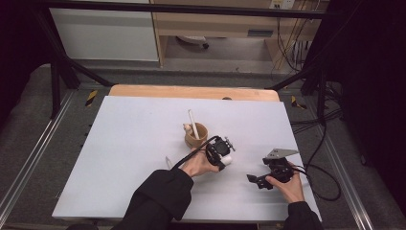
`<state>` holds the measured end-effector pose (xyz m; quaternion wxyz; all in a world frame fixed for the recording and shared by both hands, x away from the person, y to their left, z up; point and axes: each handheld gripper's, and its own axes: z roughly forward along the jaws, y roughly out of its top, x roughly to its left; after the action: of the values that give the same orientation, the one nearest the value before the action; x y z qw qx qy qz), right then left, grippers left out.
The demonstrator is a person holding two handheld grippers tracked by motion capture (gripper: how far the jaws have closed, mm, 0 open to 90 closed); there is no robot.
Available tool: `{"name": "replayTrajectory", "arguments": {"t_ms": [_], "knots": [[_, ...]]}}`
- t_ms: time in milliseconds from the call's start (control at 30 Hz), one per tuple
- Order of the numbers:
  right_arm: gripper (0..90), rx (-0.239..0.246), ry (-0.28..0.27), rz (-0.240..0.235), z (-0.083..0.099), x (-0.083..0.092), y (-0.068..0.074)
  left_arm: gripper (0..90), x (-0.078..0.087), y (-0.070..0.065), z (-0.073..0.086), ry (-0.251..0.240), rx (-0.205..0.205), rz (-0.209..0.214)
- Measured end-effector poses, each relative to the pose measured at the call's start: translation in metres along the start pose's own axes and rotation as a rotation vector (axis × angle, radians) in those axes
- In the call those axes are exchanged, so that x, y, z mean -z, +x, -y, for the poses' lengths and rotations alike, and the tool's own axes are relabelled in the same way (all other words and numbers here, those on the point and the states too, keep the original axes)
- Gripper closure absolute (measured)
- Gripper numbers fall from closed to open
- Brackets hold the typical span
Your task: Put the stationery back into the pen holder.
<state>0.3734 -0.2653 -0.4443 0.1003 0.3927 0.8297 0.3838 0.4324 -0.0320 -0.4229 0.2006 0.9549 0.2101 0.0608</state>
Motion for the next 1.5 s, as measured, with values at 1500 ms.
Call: {"name": "replayTrajectory", "arguments": {"t_ms": [1500], "knots": [[0.7,0.008,0.003,-0.001,0.0,0.0,0.0,69.2,0.079,0.018,0.034,-0.292,0.117,-0.075]]}}
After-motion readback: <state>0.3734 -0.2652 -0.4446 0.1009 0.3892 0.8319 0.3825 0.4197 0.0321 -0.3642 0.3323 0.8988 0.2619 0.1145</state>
